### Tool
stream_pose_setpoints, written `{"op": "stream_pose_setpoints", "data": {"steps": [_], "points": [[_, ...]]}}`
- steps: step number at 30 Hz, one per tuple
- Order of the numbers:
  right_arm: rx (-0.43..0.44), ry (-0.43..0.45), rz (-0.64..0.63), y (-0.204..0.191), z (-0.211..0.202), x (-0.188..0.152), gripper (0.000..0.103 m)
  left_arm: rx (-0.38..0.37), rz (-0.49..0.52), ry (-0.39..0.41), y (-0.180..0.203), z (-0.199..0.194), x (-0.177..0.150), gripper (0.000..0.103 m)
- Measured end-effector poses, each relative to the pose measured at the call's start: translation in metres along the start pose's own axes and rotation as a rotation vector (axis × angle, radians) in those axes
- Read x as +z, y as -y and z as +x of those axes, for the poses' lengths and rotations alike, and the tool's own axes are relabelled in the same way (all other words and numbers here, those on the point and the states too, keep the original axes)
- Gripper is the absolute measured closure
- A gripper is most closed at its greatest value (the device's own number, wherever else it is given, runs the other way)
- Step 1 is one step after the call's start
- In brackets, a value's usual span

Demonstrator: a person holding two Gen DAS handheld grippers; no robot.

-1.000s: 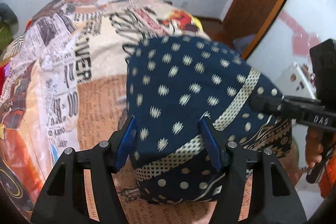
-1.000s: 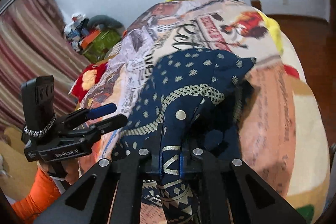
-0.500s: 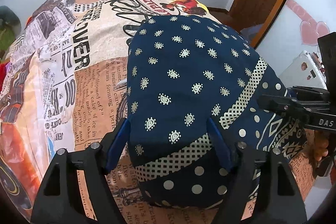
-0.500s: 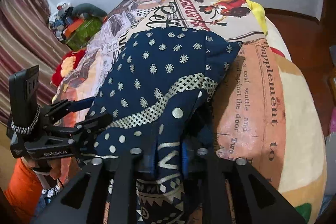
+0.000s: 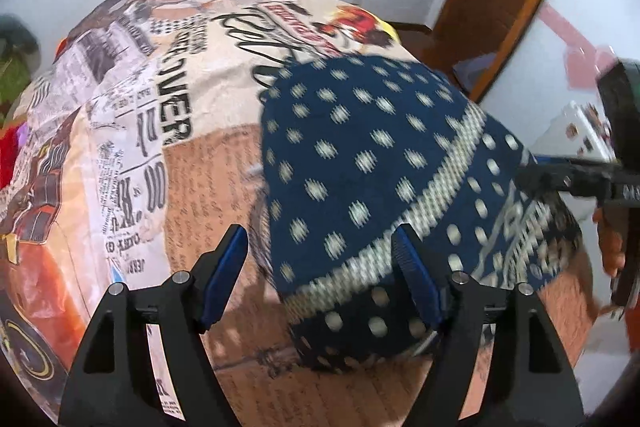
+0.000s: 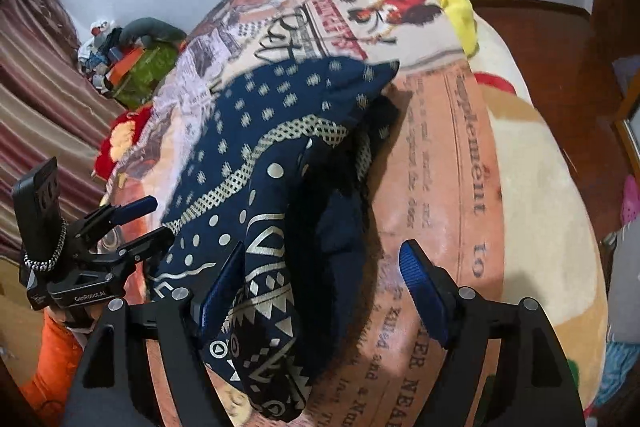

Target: Fold large clothes

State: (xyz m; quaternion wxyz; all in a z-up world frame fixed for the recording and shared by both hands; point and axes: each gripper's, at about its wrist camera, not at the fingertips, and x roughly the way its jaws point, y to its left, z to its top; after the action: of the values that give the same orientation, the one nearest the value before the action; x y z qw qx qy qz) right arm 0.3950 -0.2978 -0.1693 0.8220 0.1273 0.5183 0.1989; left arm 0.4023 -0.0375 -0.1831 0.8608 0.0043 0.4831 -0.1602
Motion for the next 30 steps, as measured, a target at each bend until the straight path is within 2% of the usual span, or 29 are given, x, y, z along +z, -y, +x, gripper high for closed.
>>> {"op": "stream_pose_setpoints", "data": {"steps": [3,5,6,8,10,14,19,22,24,27,30], "points": [[0.000,0.024,0.015,-0.003,0.003,0.014,0.019,-0.029,-0.094,-0.031,-0.019,0.015,0.016,0.028],[0.009,0.022,0.031,-0.004,0.011,0.023,0.018,-0.087,-0.179,-0.084,-0.033,0.032,0.023,0.028],[0.019,0.009,0.039,-0.003,0.018,0.028,0.017,-0.119,-0.212,-0.103,-0.037,0.039,0.024,0.027],[0.027,-0.025,0.057,-0.001,0.033,0.034,0.017,-0.191,-0.286,-0.133,-0.048,0.053,0.026,0.020],[0.032,-0.070,0.089,0.006,0.052,0.038,0.017,-0.227,-0.315,-0.150,-0.054,0.060,0.027,0.016],[0.103,-0.118,0.156,0.020,0.073,0.042,0.010,-0.292,-0.361,-0.189,-0.065,0.077,0.025,0.003],[0.202,-0.170,0.169,0.030,0.094,0.045,0.006,-0.446,-0.478,-0.234,-0.079,0.098,0.023,0.003],[0.277,-0.190,0.194,0.032,0.104,0.046,0.006,-0.525,-0.497,-0.236,-0.075,0.109,0.025,0.003],[0.303,-0.197,0.198,0.028,0.111,0.046,0.006,-0.541,-0.496,-0.239,-0.071,0.114,0.026,0.003],[0.293,-0.195,0.184,0.020,0.116,0.048,0.006,-0.541,-0.485,-0.229,-0.067,0.114,0.029,0.004],[0.291,-0.179,0.172,0.015,0.115,0.050,0.012,-0.526,-0.467,-0.210,-0.063,0.110,0.033,0.014]]}}
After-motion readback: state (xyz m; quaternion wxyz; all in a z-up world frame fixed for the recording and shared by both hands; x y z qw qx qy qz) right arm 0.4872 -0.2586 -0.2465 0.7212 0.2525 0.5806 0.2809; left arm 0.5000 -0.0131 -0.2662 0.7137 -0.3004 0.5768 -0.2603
